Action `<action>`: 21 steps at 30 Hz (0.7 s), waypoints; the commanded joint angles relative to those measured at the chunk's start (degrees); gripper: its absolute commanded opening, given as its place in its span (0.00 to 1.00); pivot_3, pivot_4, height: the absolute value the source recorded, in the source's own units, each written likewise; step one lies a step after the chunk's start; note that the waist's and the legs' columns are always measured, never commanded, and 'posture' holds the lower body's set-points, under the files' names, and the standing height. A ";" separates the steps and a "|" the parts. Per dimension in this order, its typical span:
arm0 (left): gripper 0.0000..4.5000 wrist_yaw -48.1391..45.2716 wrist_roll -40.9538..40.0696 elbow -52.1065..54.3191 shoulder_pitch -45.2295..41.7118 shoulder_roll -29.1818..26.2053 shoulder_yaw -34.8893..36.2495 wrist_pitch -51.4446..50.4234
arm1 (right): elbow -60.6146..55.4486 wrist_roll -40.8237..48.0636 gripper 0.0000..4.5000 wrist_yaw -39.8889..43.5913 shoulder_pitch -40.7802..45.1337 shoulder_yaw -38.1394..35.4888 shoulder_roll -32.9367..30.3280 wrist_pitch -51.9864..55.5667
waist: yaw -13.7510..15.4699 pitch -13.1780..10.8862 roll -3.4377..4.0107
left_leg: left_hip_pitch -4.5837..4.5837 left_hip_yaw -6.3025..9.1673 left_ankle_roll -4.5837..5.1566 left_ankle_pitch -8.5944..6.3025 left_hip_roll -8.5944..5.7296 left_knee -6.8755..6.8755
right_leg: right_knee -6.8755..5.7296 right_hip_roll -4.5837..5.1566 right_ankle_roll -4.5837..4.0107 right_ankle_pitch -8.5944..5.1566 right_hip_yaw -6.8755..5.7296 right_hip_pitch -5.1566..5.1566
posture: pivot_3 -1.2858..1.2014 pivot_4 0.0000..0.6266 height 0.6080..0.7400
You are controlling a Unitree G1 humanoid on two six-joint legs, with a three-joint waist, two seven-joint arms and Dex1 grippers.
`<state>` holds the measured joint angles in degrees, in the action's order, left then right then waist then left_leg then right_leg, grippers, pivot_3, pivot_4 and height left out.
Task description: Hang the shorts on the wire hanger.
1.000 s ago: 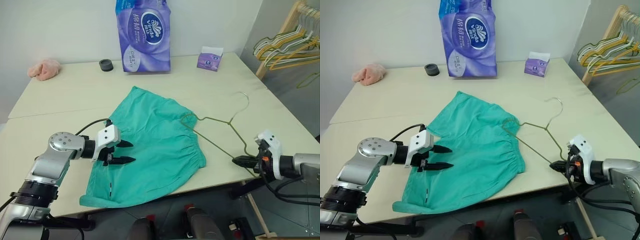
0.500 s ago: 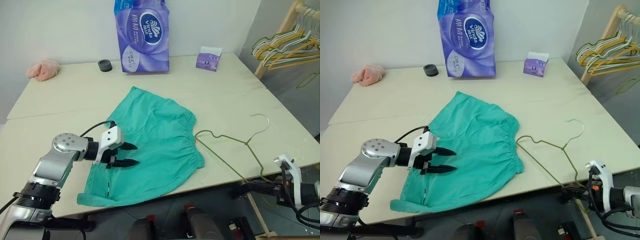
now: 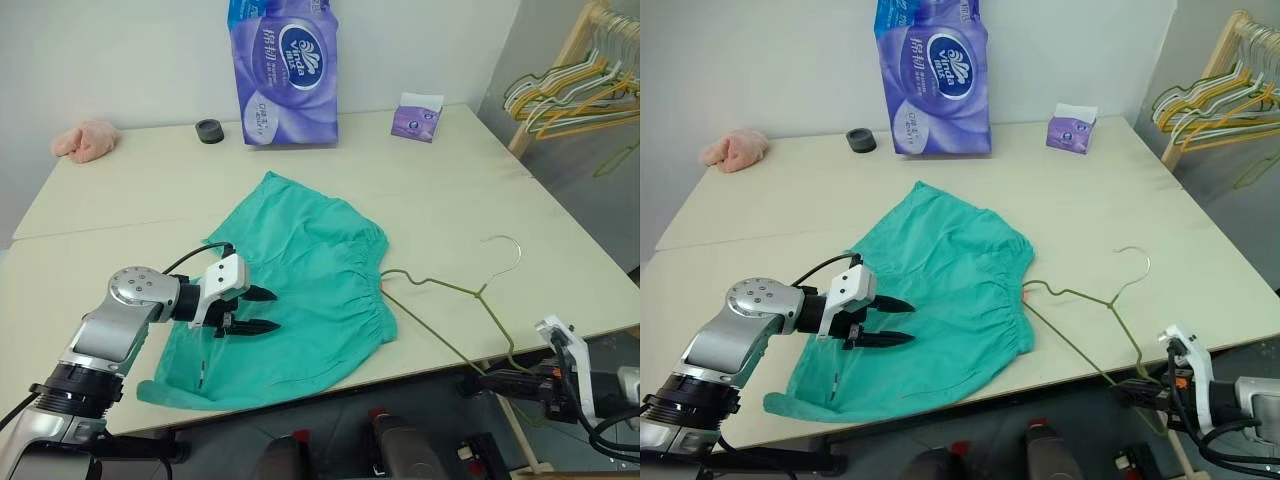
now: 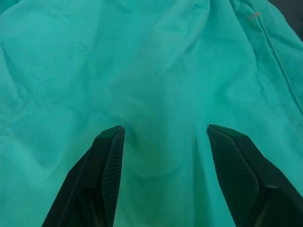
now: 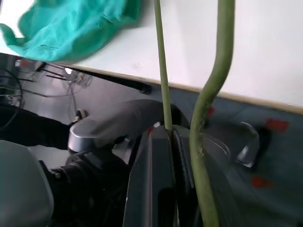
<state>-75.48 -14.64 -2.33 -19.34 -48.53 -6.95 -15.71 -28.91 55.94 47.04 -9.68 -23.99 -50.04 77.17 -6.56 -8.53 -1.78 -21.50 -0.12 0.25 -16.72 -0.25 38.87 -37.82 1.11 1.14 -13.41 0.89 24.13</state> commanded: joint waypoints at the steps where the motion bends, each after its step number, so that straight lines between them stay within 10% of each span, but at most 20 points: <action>1: 0.65 0.37 0.10 0.78 -0.41 0.04 0.52 0.80 | -2.01 6.34 0.00 -2.60 5.11 -0.60 1.56 2.17 | -0.03 0.00 0.00 | -0.01 0.00 0.00 0.00 0.00 -0.01 | 0.00 0.00 0.00 0.00 0.01 0.00 | 0.42 0.22 1.00; 21: 0.65 1.38 0.56 1.46 1.10 0.25 0.50 1.73 | 7.80 12.83 0.00 -24.60 14.56 2.82 16.44 14.37 | 0.08 0.01 0.00 | -0.05 0.00 0.06 -0.04 0.04 0.00 | 0.04 0.09 0.00 0.01 0.02 0.01 | 0.43 0.22 1.00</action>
<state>-74.32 -14.12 -2.32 -18.11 -48.16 -6.99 -14.86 -22.27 66.81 25.64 2.49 -18.50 -34.71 89.62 -6.48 -8.52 -1.79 -21.55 -0.11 0.31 -16.76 -0.21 38.87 -37.79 1.19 1.13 -13.40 0.92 24.14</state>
